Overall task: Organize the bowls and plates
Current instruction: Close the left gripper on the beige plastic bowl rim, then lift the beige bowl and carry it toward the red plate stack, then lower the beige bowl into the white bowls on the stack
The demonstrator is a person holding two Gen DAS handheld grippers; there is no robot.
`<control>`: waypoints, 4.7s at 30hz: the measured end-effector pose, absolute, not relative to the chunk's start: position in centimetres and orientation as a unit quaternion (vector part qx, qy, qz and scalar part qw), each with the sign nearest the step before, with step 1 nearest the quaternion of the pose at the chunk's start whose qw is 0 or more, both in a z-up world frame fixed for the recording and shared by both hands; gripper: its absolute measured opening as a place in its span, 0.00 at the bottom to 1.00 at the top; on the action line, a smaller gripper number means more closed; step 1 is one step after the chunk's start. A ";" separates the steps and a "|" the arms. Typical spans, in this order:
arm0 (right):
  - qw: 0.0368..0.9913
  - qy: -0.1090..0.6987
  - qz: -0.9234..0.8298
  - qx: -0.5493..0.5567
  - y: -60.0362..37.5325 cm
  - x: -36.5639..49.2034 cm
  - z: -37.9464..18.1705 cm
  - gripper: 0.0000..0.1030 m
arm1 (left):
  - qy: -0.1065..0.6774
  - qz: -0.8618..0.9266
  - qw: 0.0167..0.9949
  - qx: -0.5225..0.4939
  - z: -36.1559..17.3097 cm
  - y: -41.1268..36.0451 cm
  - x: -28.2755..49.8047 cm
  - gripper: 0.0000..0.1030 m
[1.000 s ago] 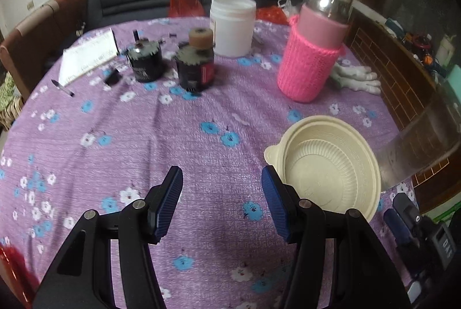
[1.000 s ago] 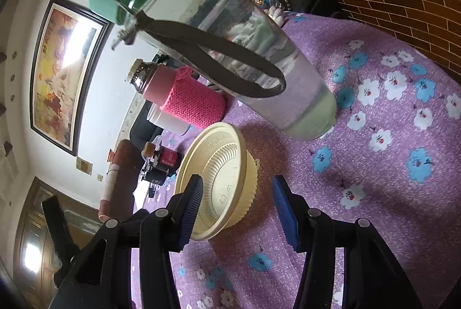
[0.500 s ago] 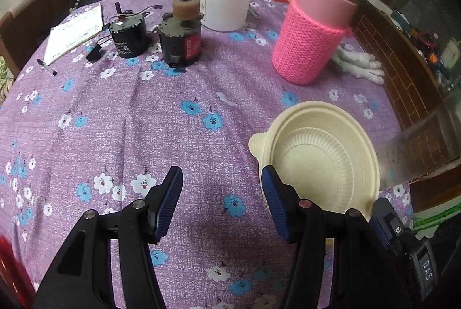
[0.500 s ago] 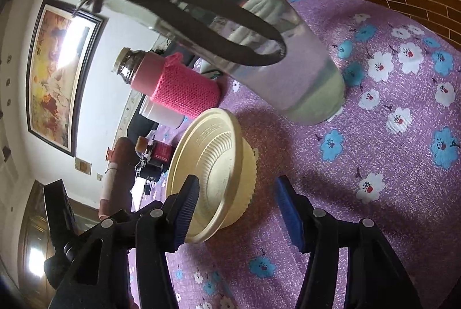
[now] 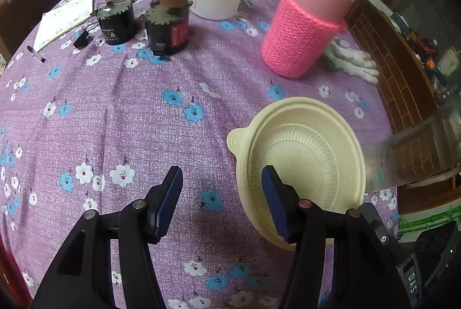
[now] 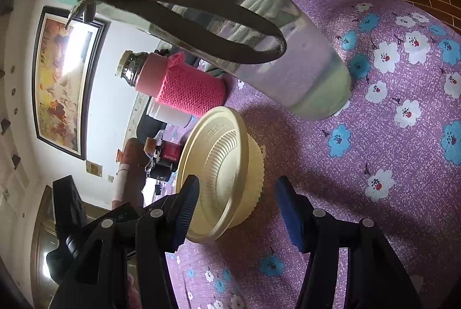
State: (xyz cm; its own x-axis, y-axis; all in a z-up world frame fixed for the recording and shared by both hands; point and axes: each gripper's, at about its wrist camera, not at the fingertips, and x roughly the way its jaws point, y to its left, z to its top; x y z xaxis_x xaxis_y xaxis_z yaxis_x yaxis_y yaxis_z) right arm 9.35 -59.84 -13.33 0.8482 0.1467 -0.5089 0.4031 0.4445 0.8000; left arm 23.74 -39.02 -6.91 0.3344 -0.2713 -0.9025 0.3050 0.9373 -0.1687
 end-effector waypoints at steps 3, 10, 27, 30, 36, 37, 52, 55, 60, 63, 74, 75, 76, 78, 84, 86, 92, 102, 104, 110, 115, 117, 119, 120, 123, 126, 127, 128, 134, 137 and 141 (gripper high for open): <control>0.804 0.266 -0.073 0.527 -59.9 9.2 -13.6 0.56 | 0.556 -0.179 0.811 0.010 -7.2 -39.1 23.9 0.54; 0.799 0.266 -0.073 0.534 -60.2 9.4 -13.8 0.56 | 0.576 -0.188 0.795 -0.002 -8.2 -39.7 24.3 0.53; 0.785 0.284 -0.076 0.545 -60.4 9.8 -15.0 0.42 | 0.575 -0.208 0.791 -0.008 -9.1 -40.3 23.9 0.17; 0.780 0.286 -0.072 0.552 -60.6 9.8 -15.4 0.34 | 0.572 -0.212 0.793 -0.008 -8.9 -40.2 23.8 0.12; 0.794 0.283 -0.068 0.534 -60.2 10.2 -14.9 0.17 | 0.563 -0.217 0.797 0.007 -8.6 -40.4 23.1 0.11; 0.795 0.283 -0.068 0.532 -60.2 10.3 -14.8 0.16 | 0.563 -0.218 0.797 0.008 -8.6 -40.4 23.1 0.11; 0.786 0.315 -0.039 0.531 -57.3 9.6 -13.4 0.09 | 0.531 -0.212 0.820 0.017 -6.7 -36.8 20.3 0.10; 0.791 0.314 -0.035 0.524 -56.1 9.0 -12.6 0.09 | 0.509 -0.207 0.835 0.023 -5.9 -35.3 19.1 0.10; 0.795 0.316 -0.025 0.517 -54.3 7.4 -11.6 0.09 | 0.480 -0.206 0.853 0.020 -4.5 -32.2 16.7 0.10; 0.802 0.316 -0.016 0.506 -52.6 6.2 -10.5 0.09 | 0.466 -0.204 0.861 0.015 -3.6 -30.3 15.3 0.10; 0.811 0.322 0.016 0.489 -45.9 3.6 -8.5 0.09 | 0.426 -0.185 0.886 0.004 -1.5 -23.1 11.3 0.11; 0.811 0.323 0.019 0.488 -45.3 3.6 -8.4 0.09 | 0.424 -0.183 0.887 0.001 -1.4 -22.3 11.0 0.11; 0.811 0.324 0.023 0.487 -44.8 3.5 -8.2 0.09 | 0.421 -0.181 0.889 0.000 -1.2 -21.7 10.8 0.11; 0.813 0.326 0.029 0.482 -43.4 3.2 -7.9 0.09 | 0.415 -0.177 0.893 -0.002 -1.0 -20.6 10.3 0.11; 0.819 0.332 0.043 0.466 -40.0 3.1 -6.9 0.09 | 0.402 -0.165 0.900 -0.014 -0.3 -16.8 9.1 0.11; 0.820 0.334 0.049 0.463 -39.0 3.2 -6.7 0.09 | 0.399 -0.161 0.903 -0.020 -0.1 -15.5 8.8 0.11; 0.825 0.340 0.063 0.447 -35.4 3.4 -5.8 0.09 | 0.392 -0.146 0.908 -0.037 0.1 -12.0 8.3 0.11; 0.834 0.351 0.089 0.416 -29.6 3.9 -4.3 0.09 | 0.381 -0.124 0.914 -0.061 0.6 -6.3 7.4 0.11; 0.835 0.353 0.093 0.412 -28.7 4.1 -4.0 0.09 | 0.380 -0.119 0.915 -0.066 0.6 -5.3 7.3 0.11; 0.839 0.358 0.108 0.394 -25.5 4.4 -3.3 0.08 | 0.375 -0.105 0.918 -0.079 0.8 -2.6 7.1 0.11; 0.841 0.364 0.122 0.381 -22.9 4.6 -2.8 0.08 | 0.372 -0.092 0.920 -0.088 0.6 -0.4 7.0 0.11; 0.841 0.367 0.128 0.377 -21.9 4.8 -2.6 0.08 | 0.371 -0.087 0.920 -0.092 0.5 0.4 7.0 0.11; 0.840 0.370 0.133 0.373 -21.1 4.9 -2.5 0.08 | 0.372 -0.081 0.920 -0.097 0.3 1.2 7.1 0.11; 0.840 0.373 0.136 0.370 -20.5 5.0 -2.5 0.08 | 0.372 -0.079 0.920 -0.098 0.3 1.6 7.2 0.11; 0.840 0.378 0.142 0.363 -19.3 5.3 -2.4 0.09 | 0.372 -0.070 0.920 -0.103 0.1 2.6 7.3 0.11; 0.838 0.383 0.148 0.359 -18.4 5.8 -2.5 0.09 | 0.373 -0.063 0.919 -0.107 -0.1 3.7 7.4 0.11; 0.838 0.385 0.150 0.357 -18.0 5.9 -2.5 0.09 | 0.373 -0.061 0.919 -0.108 -0.3 4.0 7.5 0.11; 0.837 0.386 0.152 0.356 -17.7 6.1 -2.6 0.09 | 0.374 -0.060 0.919 -0.109 -0.4 4.4 7.5 0.11; 0.833 0.400 0.159 0.348 -15.8 6.9 -3.3 0.09 | 0.382 -0.048 0.915 -0.117 -1.3 6.2 7.6 0.11; 0.830 0.407 0.163 0.344 -14.9 7.1 -3.7 0.09 | 0.386 -0.041 0.914 -0.119 -1.7 6.9 7.7 0.11; 0.828 0.414 0.166 0.339 -13.9 7.3 -4.2 0.09 | 0.390 -0.035 0.912 -0.122 -2.0 7.6 7.6 0.11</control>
